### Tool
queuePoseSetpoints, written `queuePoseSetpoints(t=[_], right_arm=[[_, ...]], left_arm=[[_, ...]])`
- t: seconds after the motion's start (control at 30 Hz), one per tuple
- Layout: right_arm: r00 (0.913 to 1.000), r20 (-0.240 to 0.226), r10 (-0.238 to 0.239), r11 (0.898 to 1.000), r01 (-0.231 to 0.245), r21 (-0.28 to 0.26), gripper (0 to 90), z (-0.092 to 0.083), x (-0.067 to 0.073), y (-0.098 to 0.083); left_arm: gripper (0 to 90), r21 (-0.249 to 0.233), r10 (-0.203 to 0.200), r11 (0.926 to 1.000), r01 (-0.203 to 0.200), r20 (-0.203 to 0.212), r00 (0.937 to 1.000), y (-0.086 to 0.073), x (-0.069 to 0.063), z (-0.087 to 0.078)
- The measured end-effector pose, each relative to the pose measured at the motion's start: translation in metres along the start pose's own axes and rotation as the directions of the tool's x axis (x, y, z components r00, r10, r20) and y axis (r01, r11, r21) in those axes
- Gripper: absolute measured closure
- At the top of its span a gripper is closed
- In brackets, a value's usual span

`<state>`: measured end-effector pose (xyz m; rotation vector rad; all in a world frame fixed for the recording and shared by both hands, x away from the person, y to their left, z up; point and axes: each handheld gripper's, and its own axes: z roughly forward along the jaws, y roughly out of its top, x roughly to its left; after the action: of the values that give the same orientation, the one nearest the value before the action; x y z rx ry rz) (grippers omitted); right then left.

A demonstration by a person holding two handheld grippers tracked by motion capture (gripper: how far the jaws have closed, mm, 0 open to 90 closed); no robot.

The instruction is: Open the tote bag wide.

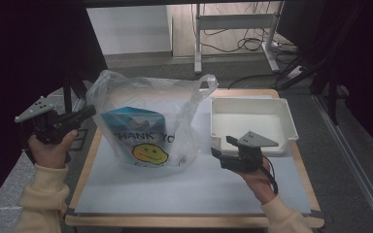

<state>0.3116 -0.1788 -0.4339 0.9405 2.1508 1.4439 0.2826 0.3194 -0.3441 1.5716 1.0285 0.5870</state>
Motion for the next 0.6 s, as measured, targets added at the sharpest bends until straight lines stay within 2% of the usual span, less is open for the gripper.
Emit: queuePoseSetpoints(t=[0.03,0.23,0.37,0.6], right_arm=[[1.0000,0.000,0.000,1.000,0.000,0.000,28.6,0.000,0.000,0.000],[0.9991,-0.001,-0.042,0.999,0.042,-0.022,28.8,0.015,0.005,0.031],[0.9988,-0.012,-0.047,0.998,0.046,-0.036,28.9,0.024,0.007,0.049],[0.9973,-0.025,-0.069,0.997,0.068,-0.047,28.8,0.036,0.013,0.070]], left_arm=[[90.0,-0.002,-0.001,1.0000,0.001,-0.001,1.0000,0.000,0.001,-0.001],[90.0,-0.007,-0.008,0.9999,0.008,-0.003,1.0000,-0.001,0.004,-0.004],[90.0,-0.005,-0.009,0.9999,0.009,0.002,1.0000,-0.001,0.004,-0.004],[90.0,-0.006,-0.004,1.0000,0.004,0.003,1.0000,0.000,0.003,-0.004]])
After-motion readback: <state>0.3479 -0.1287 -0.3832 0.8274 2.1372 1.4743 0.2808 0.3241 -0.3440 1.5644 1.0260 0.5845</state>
